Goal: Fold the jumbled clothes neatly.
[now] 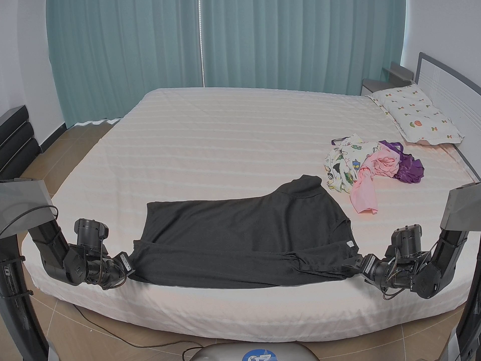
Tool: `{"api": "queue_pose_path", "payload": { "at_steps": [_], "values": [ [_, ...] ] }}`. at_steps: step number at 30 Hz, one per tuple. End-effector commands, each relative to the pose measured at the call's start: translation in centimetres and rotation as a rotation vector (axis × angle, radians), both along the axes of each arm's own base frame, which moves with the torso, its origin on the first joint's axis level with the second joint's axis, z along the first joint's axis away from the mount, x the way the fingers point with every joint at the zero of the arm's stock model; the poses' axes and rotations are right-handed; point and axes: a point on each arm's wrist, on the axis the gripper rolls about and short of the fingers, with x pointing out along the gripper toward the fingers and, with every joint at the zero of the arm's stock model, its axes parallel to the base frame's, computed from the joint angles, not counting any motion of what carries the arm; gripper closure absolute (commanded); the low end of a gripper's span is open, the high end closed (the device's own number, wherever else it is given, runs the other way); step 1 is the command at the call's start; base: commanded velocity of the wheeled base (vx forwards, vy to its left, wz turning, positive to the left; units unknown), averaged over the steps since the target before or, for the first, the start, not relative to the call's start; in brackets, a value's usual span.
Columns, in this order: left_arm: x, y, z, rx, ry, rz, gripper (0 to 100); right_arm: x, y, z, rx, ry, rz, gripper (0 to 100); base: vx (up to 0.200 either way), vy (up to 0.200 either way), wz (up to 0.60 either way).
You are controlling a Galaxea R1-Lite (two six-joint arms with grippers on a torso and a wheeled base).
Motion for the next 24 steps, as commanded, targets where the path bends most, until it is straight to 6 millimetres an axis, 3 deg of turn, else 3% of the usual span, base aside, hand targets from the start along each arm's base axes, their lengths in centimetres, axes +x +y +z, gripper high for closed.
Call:
{"api": "queue_pose_path", "payload": {
  "at_steps": [1,7,8,15,24],
  "values": [
    [0.0,0.0,0.0,-0.001,-0.002,-0.001,100,0.8,0.3,-1.1,-0.003,0.014,-0.004,0,0.000,0.000,0.00],
    [0.1,0.0,0.0,-0.001,-0.001,-0.001,100,1.7,0.3,-2.3,-0.030,0.018,-0.032,0,0.000,0.000,0.00],
    [0.1,0.0,0.0,-0.003,-0.001,-0.002,100,2.0,0.3,-2.3,-0.026,0.014,-0.045,100,0.000,0.000,0.00],
    [0.1,0.1,-0.1,0.000,0.002,0.002,100,1.9,0.3,-2.1,-0.021,0.014,-0.052,100,0.000,0.000,0.00],
    [0.1,0.4,0.2,0.006,-0.009,0.009,100,0.4,-0.6,-0.3,-0.025,-0.002,-0.078,100,0.000,0.000,0.00]
  ]
}}
